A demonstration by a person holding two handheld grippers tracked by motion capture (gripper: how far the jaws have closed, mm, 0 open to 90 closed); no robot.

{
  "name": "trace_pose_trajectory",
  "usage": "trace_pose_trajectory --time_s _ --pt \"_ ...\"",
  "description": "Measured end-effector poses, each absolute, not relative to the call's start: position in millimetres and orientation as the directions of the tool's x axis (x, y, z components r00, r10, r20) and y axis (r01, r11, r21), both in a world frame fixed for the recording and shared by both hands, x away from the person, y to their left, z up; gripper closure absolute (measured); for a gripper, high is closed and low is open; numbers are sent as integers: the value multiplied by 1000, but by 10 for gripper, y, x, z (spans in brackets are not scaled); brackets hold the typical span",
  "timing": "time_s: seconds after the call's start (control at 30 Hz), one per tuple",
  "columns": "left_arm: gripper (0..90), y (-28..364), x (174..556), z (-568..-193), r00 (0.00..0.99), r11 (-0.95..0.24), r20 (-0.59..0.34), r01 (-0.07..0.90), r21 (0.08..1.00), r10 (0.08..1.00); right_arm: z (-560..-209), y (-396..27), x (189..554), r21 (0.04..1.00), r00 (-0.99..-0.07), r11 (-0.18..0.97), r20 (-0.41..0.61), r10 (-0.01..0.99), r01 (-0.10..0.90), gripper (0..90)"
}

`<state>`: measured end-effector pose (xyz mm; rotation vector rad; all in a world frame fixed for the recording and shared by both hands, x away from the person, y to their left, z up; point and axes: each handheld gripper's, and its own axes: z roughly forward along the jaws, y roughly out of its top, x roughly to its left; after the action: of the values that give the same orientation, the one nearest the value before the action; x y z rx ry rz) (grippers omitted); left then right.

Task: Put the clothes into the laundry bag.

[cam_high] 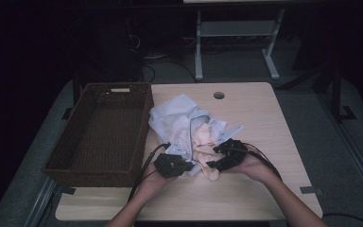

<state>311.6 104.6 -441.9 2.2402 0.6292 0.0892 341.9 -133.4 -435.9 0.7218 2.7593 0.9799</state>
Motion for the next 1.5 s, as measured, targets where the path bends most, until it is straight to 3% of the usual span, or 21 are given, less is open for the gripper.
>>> trace_pose_trajectory --time_s 0.1,0.23,0.3,0.43,0.67,0.87,1.23,1.37,1.5 --pt "884 1046 3113 -4418 874 -563 -136 412 716 467 -4487 -1292 3437 587 -884 713 14 466 385 509" --pt "884 1042 3110 -4418 875 -567 -134 411 714 466 -4563 -1232 3467 578 -896 722 37 442 380 802" --pt "884 1040 3109 -4418 876 -570 -135 410 712 462 -4548 -1211 3485 599 -896 706 42 443 377 830" --pt "884 1026 3100 -4428 886 -588 -129 399 704 446 -4411 -1125 3578 685 -872 611 75 483 397 834" --pt "889 1042 3093 -4430 899 -637 -89 371 675 429 -4440 -856 3783 701 -871 591 89 483 400 833" --pt "891 1053 3098 -4439 903 -650 -94 370 664 419 -4228 -890 3979 744 -858 507 174 483 436 832" --pt "893 1062 3097 -4434 901 -648 -118 387 656 419 -4501 -646 4145 763 -831 498 91 548 412 834" --pt "891 1085 3112 -4443 892 -642 -128 406 650 434 -4481 -730 4109 762 -847 508 97 523 401 758" --pt "888 1079 3115 -4452 888 -643 -129 413 645 441 -4409 -951 4024 758 -850 514 101 517 403 580"
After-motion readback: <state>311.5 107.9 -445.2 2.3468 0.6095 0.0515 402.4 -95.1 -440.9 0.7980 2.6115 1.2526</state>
